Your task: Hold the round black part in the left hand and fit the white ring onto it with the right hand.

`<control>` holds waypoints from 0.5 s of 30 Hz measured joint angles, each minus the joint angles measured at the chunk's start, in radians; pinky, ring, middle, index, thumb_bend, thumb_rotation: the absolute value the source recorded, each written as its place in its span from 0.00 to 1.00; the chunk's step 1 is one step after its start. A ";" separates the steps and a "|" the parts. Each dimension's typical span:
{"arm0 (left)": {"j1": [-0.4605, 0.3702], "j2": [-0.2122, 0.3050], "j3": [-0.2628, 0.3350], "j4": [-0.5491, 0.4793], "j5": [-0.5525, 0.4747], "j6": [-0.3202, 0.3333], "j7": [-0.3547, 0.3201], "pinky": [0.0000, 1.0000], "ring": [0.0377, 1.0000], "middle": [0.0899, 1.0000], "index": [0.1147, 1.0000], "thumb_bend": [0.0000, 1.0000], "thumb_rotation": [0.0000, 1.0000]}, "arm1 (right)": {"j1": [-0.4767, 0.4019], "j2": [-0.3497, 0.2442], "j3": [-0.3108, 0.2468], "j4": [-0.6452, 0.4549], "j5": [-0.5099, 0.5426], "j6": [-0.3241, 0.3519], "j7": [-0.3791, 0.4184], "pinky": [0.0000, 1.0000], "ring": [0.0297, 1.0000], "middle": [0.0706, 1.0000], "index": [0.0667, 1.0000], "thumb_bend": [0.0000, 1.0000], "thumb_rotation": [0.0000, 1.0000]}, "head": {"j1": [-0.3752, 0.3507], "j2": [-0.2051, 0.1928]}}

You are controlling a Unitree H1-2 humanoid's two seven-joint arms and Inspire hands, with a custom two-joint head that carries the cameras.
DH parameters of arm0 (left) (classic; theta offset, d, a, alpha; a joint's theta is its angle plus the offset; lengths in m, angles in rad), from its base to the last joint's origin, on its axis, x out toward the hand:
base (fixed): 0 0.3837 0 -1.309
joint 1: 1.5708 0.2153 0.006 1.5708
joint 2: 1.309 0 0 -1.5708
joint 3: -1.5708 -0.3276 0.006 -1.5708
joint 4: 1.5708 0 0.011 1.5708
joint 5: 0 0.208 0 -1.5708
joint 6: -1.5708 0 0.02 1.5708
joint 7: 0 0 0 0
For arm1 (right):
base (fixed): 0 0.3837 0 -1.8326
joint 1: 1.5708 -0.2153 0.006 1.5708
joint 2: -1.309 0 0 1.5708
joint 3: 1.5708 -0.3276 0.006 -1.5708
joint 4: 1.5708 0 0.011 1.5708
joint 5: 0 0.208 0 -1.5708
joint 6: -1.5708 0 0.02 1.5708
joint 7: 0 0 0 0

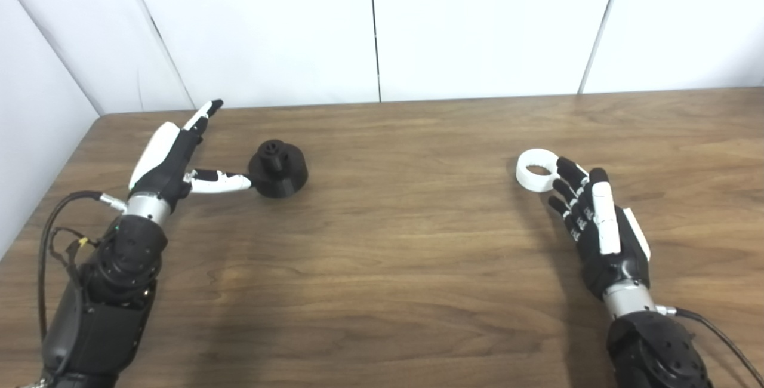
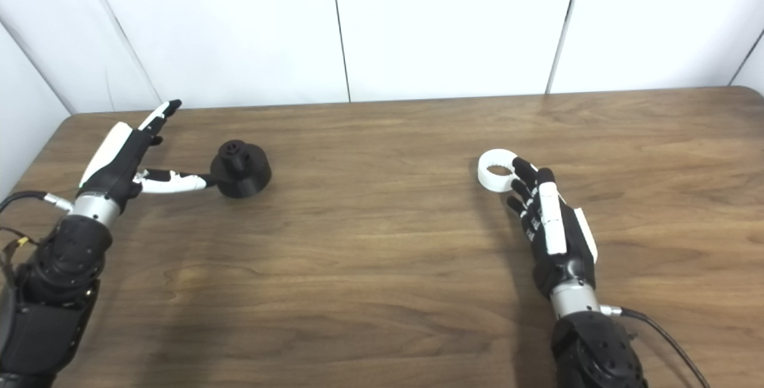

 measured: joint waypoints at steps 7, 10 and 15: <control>-0.028 0.022 -0.049 0.035 0.049 0.021 -0.051 0.88 0.99 0.96 0.90 0.99 0.23 | -0.002 0.000 -0.006 0.000 0.008 -0.001 0.000 0.91 0.93 0.91 0.84 0.58 0.91 | 0.003 0.003; -0.042 0.046 -0.080 0.037 0.081 0.049 -0.092 0.88 1.00 0.98 0.87 0.99 0.25 | -0.002 -0.002 -0.006 -0.001 0.008 0.000 0.000 0.89 0.92 0.91 0.84 0.57 0.91 | 0.005 0.005; -0.071 0.067 -0.113 0.046 0.103 0.072 -0.158 0.89 1.00 0.99 0.87 1.00 0.23 | -0.005 -0.009 -0.006 -0.001 0.004 0.000 -0.004 0.88 0.91 0.90 0.83 0.58 0.91 | 0.006 0.005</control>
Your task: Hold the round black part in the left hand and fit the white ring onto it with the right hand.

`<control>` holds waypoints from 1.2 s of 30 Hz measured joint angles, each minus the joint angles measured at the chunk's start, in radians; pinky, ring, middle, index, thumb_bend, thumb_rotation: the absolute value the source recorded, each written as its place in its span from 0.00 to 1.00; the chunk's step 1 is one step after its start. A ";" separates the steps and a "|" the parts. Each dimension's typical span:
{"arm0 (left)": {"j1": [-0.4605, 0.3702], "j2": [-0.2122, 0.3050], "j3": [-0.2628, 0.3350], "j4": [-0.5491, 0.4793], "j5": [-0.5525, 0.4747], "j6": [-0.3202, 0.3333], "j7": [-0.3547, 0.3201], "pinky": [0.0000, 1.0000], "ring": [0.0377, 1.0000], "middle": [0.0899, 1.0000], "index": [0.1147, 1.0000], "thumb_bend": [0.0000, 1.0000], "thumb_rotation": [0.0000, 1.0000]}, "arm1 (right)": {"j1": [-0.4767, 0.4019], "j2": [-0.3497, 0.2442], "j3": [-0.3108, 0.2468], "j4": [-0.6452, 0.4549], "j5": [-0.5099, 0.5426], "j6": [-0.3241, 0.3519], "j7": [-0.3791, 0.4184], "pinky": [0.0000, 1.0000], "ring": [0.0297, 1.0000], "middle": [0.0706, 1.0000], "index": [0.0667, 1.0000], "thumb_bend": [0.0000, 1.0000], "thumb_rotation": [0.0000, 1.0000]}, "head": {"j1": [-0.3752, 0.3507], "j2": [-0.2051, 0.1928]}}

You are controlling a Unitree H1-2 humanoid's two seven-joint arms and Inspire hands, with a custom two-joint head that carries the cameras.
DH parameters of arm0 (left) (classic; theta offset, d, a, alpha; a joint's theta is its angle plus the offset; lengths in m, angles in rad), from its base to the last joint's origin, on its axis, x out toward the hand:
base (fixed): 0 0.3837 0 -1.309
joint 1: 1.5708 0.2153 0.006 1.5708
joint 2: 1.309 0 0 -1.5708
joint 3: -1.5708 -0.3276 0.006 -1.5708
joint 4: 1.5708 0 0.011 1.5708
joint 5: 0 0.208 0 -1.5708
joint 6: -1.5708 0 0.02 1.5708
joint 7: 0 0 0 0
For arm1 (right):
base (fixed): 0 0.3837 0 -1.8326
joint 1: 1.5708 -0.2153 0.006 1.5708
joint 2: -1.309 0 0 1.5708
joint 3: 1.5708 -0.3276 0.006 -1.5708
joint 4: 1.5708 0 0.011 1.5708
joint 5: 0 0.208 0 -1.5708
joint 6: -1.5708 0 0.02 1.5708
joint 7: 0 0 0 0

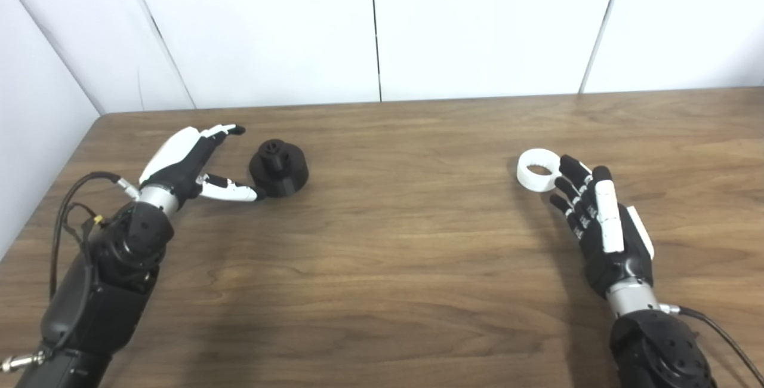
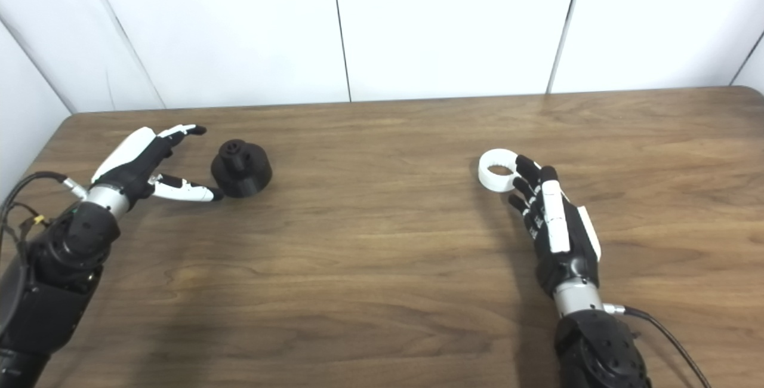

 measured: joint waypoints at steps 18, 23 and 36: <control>-0.047 -0.001 -0.028 0.094 0.014 0.000 -0.044 0.94 1.00 0.97 0.84 1.00 0.23 | -0.006 -0.014 0.002 0.000 -0.008 0.001 -0.008 0.87 0.91 0.90 0.82 0.59 0.91 | 0.002 -0.002; -0.061 -0.001 -0.036 0.096 0.019 0.004 -0.049 0.95 1.00 0.97 0.84 0.98 0.21 | -0.006 -0.015 0.008 -0.003 -0.009 0.001 -0.007 0.87 0.91 0.90 0.82 0.59 0.91 | -0.008 -0.003; -0.101 -0.018 -0.055 0.140 0.016 0.028 -0.057 0.87 1.00 0.97 0.85 0.95 0.18 | 0.007 -0.034 0.025 -0.032 -0.036 0.002 -0.001 0.88 0.92 0.91 0.83 0.56 0.94 | -0.012 -0.003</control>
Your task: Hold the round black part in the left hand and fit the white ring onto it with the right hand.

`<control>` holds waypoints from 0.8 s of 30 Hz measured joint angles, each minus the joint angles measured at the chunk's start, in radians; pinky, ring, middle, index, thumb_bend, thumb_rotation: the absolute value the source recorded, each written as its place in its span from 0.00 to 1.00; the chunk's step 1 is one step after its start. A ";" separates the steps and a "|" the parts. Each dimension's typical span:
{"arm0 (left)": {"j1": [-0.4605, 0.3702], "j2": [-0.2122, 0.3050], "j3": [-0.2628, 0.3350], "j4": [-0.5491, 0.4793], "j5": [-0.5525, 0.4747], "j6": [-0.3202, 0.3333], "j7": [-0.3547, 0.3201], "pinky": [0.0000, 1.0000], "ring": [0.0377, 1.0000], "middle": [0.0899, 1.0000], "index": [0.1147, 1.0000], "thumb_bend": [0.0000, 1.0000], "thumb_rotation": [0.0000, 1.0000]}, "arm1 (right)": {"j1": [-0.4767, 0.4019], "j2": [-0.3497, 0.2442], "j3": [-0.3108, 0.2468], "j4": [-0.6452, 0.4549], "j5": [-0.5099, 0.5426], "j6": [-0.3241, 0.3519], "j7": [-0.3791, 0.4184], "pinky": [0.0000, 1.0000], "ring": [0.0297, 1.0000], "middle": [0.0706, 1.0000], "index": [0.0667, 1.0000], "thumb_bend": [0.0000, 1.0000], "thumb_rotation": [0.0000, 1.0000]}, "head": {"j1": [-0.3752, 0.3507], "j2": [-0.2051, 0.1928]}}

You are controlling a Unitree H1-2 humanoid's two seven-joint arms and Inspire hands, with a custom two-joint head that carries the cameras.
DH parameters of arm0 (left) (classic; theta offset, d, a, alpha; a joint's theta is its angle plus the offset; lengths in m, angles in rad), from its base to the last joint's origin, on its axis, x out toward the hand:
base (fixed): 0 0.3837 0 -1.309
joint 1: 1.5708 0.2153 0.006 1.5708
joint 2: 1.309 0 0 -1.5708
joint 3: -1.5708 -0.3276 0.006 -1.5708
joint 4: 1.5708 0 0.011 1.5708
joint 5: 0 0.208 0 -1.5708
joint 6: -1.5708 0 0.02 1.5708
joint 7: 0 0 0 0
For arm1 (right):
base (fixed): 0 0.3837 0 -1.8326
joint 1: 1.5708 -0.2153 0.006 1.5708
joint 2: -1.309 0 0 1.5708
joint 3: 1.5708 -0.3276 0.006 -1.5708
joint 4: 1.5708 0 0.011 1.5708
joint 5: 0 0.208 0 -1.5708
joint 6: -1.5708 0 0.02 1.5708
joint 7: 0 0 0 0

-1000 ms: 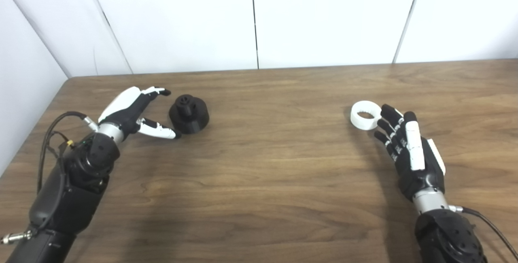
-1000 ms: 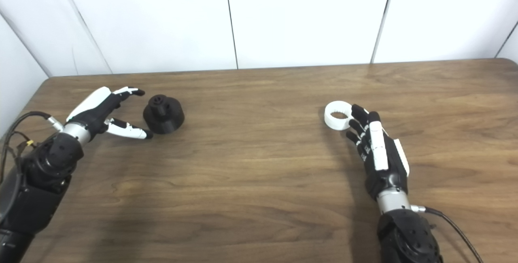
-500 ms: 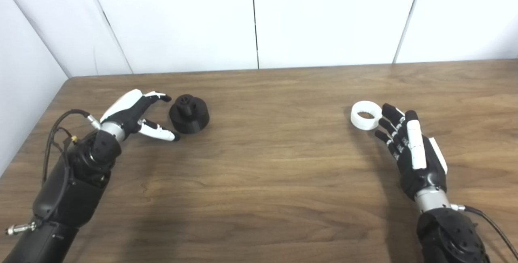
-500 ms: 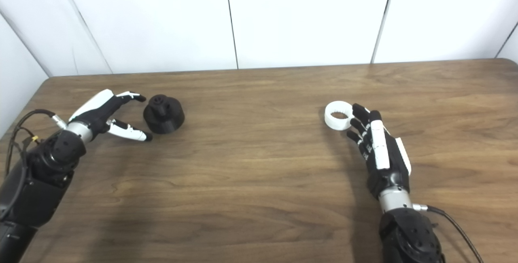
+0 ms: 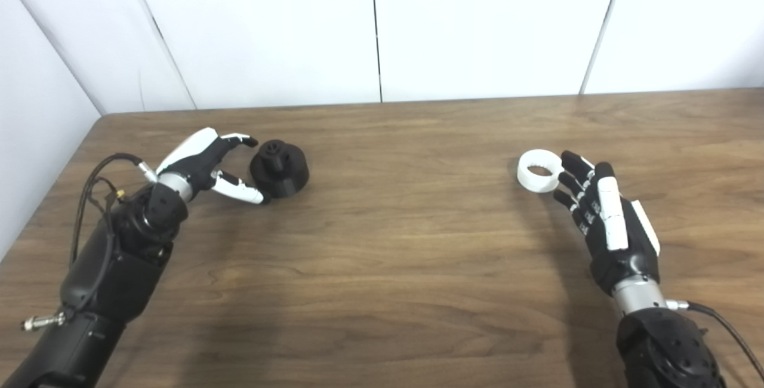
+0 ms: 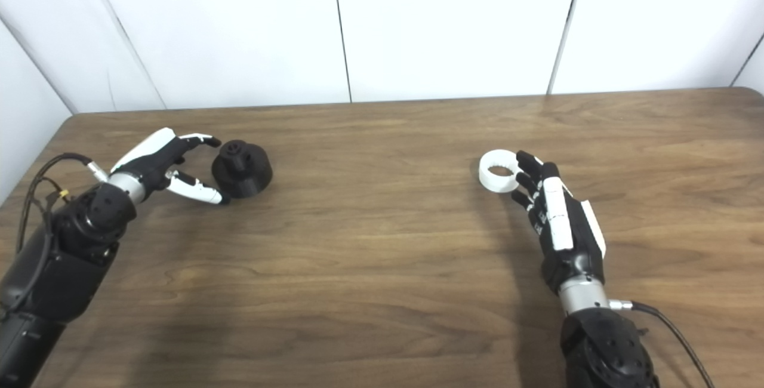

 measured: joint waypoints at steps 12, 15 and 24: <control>-0.037 -0.016 -0.019 0.047 0.001 0.003 0.004 0.91 1.00 0.96 0.85 0.95 0.18 | 0.008 -0.007 0.001 -0.006 0.000 0.000 0.006 0.86 0.91 0.90 0.83 0.57 0.94 | -0.005 -0.003; -0.038 -0.017 -0.029 0.062 0.004 0.001 0.008 0.90 1.00 0.95 0.84 0.97 0.20 | 0.012 -0.010 0.001 -0.007 0.000 0.000 0.007 0.86 0.91 0.90 0.83 0.57 0.94 | -0.006 -0.002; -0.058 -0.021 -0.047 0.086 0.007 -0.064 0.016 0.88 0.99 0.94 0.82 0.98 0.21 | 0.018 -0.011 0.000 -0.014 -0.004 0.001 0.007 0.86 0.91 0.91 0.84 0.61 0.94 | -0.009 0.000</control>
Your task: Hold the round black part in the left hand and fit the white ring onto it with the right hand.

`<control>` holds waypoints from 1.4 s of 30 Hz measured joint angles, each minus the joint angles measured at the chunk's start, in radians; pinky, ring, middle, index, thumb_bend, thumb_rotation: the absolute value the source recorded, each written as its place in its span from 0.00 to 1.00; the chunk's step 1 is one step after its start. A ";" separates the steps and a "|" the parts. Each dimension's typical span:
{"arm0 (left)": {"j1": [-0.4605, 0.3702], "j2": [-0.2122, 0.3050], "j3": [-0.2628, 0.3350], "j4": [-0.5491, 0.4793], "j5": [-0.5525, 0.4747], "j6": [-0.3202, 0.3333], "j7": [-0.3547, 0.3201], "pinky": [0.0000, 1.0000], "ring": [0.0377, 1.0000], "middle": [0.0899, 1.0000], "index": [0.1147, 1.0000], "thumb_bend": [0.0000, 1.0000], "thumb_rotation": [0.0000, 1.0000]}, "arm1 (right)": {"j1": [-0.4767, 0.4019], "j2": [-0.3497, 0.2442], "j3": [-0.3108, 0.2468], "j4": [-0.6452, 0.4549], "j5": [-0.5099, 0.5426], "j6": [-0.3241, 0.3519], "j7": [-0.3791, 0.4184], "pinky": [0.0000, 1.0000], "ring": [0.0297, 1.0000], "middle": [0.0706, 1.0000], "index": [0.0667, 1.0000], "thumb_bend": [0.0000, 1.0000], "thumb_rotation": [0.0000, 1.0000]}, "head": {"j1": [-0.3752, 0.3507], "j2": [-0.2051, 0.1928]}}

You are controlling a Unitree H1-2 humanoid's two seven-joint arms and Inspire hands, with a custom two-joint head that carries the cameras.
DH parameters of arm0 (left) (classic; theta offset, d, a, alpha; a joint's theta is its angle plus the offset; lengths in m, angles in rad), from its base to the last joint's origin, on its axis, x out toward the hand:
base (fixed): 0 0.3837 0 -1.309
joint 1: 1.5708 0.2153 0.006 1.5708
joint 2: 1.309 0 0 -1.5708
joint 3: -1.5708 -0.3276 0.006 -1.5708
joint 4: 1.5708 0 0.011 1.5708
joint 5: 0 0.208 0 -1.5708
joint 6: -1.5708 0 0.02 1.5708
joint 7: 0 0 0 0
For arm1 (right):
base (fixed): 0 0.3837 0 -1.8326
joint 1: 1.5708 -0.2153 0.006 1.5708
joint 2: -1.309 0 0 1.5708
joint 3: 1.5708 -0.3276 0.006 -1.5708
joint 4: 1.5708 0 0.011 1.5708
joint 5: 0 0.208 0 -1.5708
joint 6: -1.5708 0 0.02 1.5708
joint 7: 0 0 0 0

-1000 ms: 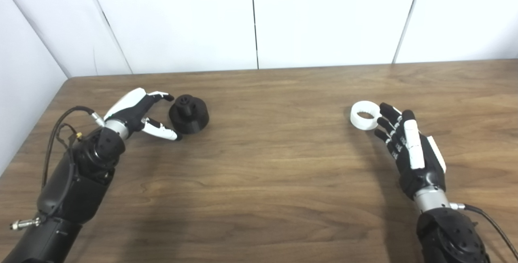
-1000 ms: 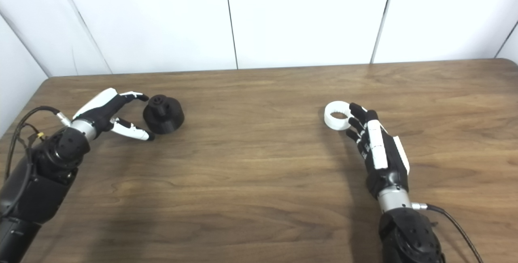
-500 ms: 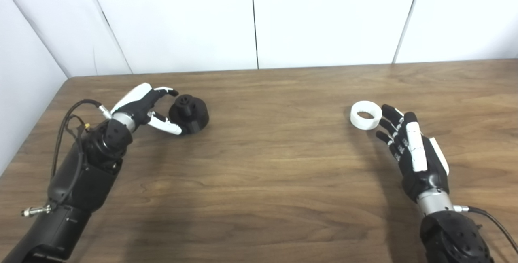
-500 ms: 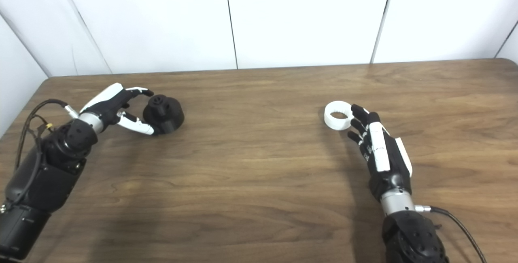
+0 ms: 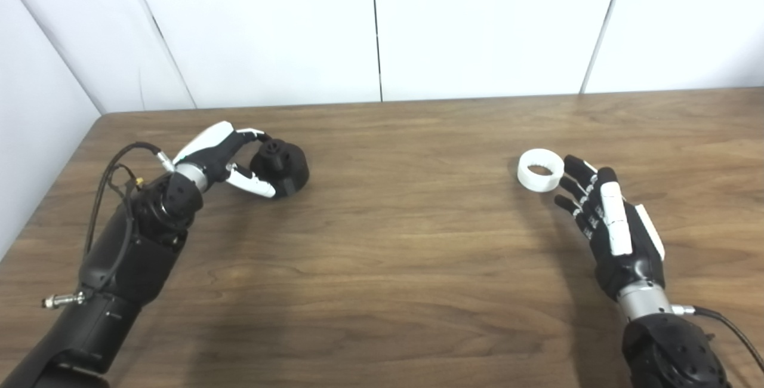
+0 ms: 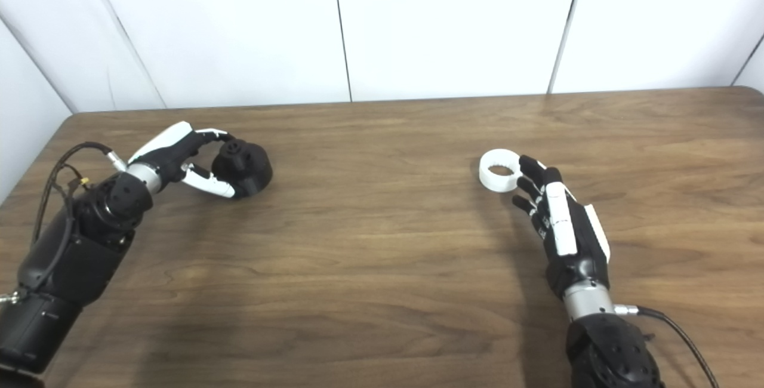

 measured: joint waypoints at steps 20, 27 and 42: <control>-0.008 -0.011 -0.018 0.003 0.008 -0.011 -0.003 0.84 0.96 0.93 0.80 0.97 0.21 | 0.008 -0.003 -0.011 -0.023 0.007 0.004 -0.001 0.87 0.92 0.91 0.84 0.62 0.92 | -0.003 0.009; -0.012 -0.011 -0.028 0.003 0.023 -0.003 -0.010 0.83 0.97 0.94 0.78 0.98 0.20 | 0.007 -0.005 -0.014 -0.026 0.011 0.004 -0.001 0.88 0.92 0.90 0.83 0.60 0.93 | -0.003 0.009; -0.012 -0.011 -0.029 0.003 0.030 0.004 -0.011 0.89 1.00 0.95 0.70 0.93 0.10 | 0.005 -0.010 -0.017 -0.029 0.015 0.004 -0.001 0.85 0.90 0.89 0.83 0.59 0.92 | 0.000 0.009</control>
